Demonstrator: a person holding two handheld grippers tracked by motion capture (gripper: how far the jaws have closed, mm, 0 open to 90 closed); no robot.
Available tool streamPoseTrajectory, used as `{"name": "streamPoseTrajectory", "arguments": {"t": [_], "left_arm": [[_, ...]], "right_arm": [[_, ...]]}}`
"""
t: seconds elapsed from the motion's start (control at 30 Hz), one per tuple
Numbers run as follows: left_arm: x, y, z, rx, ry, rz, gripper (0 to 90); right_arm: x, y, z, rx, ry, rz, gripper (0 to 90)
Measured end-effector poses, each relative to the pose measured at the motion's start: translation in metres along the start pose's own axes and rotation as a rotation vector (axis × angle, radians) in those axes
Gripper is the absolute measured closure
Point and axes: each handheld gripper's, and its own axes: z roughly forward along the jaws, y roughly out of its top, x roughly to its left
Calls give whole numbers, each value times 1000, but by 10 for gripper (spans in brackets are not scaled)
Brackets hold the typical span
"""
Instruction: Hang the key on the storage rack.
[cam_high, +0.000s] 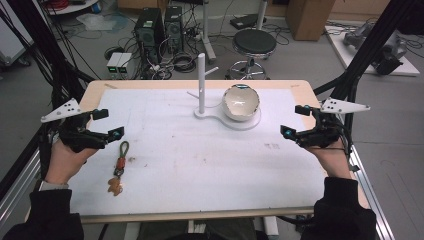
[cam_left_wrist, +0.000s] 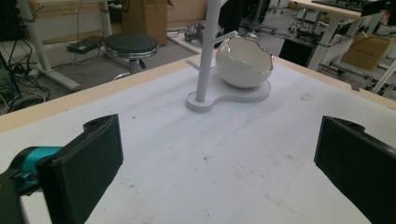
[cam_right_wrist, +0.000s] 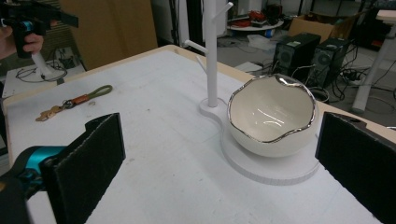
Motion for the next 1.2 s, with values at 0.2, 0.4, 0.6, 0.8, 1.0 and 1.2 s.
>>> {"name": "streamPoseTrajectory", "arguments": {"t": [0.2,0.4,0.6,0.8,1.0,1.2], "left_arm": [[3,-2,-1,4,15,-8,17],[15,-14,-3,30,63,-27,17],[31,-31,-6,73,125,-70,17],[38,-40,2,136,169,-84,17],[43,-47,9,243,182,-111,18],[49,-66,19,299,196,-140,18]], "right_arm": [[1,0,4,23,1,-9,7],[1,-1,6,34,3,-11,7],[2,-2,11,57,0,-6,7],[5,-2,19,88,14,-16,7],[4,-5,21,95,14,-10,7],[3,-5,21,95,16,-10,7]]}}
